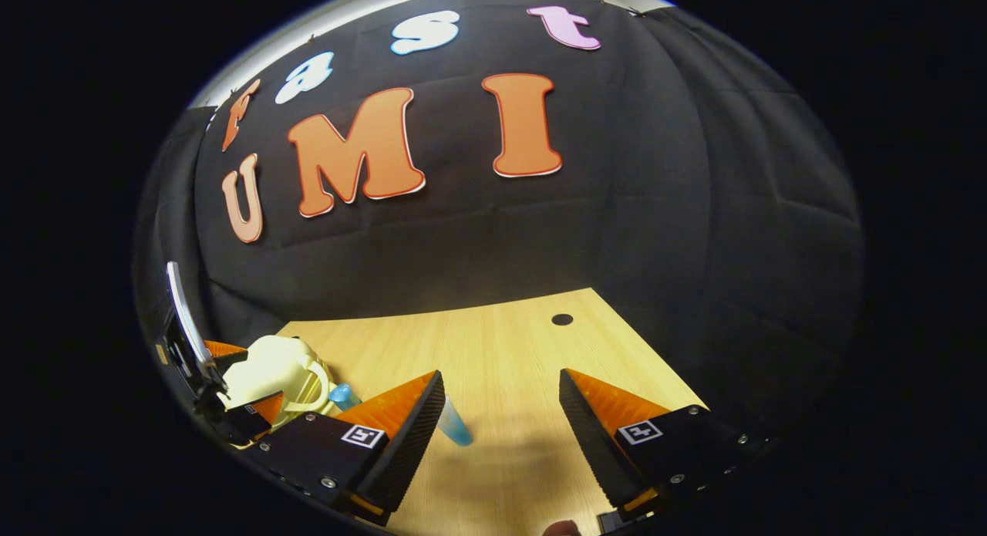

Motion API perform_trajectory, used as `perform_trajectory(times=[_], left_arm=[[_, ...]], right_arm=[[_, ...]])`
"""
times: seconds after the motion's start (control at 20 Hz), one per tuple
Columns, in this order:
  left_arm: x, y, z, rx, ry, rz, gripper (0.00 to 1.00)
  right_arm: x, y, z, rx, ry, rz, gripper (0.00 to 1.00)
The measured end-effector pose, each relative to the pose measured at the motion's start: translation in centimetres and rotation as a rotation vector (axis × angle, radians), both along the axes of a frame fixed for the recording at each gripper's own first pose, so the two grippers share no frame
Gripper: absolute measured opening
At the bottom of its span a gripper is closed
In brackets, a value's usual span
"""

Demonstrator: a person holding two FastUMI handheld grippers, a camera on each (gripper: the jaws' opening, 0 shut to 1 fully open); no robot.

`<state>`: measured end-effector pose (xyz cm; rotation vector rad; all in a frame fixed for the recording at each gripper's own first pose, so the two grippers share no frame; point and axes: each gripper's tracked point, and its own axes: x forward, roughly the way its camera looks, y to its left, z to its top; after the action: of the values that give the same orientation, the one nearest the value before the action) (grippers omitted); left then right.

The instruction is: First open the suitcase, pack the skin care products into it, and then close the suitcase.

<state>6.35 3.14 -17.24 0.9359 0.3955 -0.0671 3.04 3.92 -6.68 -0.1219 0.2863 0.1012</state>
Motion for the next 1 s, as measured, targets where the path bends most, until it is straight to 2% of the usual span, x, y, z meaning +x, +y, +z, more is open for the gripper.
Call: perform_trajectory(times=[0.15,0.3,0.4,0.6,0.8,0.85,1.0], left_arm=[[0.7,0.6,-2.2,0.072,0.070,0.014,0.98],[1.7,1.3,-3.8,0.186,0.143,-0.001,0.98],[1.9,1.6,-5.8,0.213,0.210,-0.001,0.98],[2.7,3.3,-7.3,0.262,0.262,0.056,0.98],[3.9,3.2,-7.7,0.337,0.291,0.073,0.97],[4.0,2.1,-8.3,0.354,0.310,0.049,0.93],[3.7,2.3,-10.8,0.388,0.396,0.095,0.38]], right_arm=[[0.0,-1.7,-0.5,0.001,0.017,-0.038,0.94],[0.1,-3.6,-1.5,0.010,0.045,-0.084,0.95],[0.3,-4.6,-1.9,0.017,0.058,-0.110,0.94],[0.8,-6.1,-3.0,0.025,0.103,-0.144,0.94],[1.5,-6.3,-3.5,0.034,0.120,-0.142,0.94],[1.8,-6.5,-3.5,0.041,0.123,-0.139,0.94],[1.7,-7.3,-3.0,0.054,0.117,-0.146,0.94]])
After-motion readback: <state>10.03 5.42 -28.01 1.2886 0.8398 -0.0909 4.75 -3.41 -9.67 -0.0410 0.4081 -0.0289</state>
